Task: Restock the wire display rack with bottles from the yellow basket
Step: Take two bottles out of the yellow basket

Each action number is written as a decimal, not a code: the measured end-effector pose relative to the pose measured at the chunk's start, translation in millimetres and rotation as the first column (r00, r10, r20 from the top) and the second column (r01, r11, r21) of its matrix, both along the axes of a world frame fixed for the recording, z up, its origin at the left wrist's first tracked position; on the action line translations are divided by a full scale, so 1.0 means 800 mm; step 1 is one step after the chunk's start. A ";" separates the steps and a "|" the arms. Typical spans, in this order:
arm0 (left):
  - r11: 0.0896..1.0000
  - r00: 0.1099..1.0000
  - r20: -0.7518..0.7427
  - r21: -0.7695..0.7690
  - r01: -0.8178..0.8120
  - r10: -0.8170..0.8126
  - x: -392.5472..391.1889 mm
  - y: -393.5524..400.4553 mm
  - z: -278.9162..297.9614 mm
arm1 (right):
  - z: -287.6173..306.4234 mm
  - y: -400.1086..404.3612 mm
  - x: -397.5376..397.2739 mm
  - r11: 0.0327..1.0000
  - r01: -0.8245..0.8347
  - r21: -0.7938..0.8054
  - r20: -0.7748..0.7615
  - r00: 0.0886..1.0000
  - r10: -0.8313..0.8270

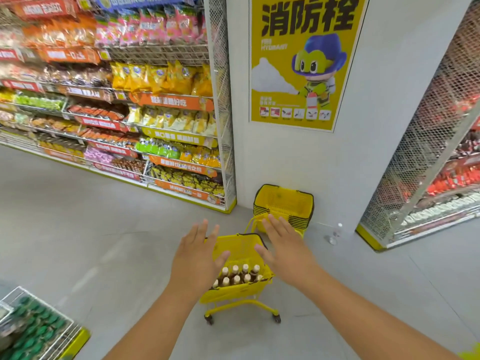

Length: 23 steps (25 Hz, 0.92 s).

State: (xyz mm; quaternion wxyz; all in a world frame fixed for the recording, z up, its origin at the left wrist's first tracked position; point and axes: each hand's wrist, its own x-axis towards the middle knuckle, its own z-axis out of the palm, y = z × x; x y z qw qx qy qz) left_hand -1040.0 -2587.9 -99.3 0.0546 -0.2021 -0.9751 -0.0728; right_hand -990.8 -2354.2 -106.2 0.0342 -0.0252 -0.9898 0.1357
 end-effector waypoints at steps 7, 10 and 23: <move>0.997 0.984 0.164 -0.028 0.076 -0.071 -0.113 0.044 -0.093 | -0.078 0.028 -0.081 0.996 0.056 -0.067 0.176 0.983 -0.044; 0.996 0.964 0.252 0.004 0.090 -0.088 -0.185 0.062 -0.152 | -0.111 0.039 -0.149 0.991 0.095 -0.094 0.270 0.961 -0.067; 0.999 0.784 0.619 0.027 0.041 -0.049 -0.393 0.129 -0.523 | -0.493 0.089 -0.383 0.952 0.158 -0.262 0.605 0.795 0.035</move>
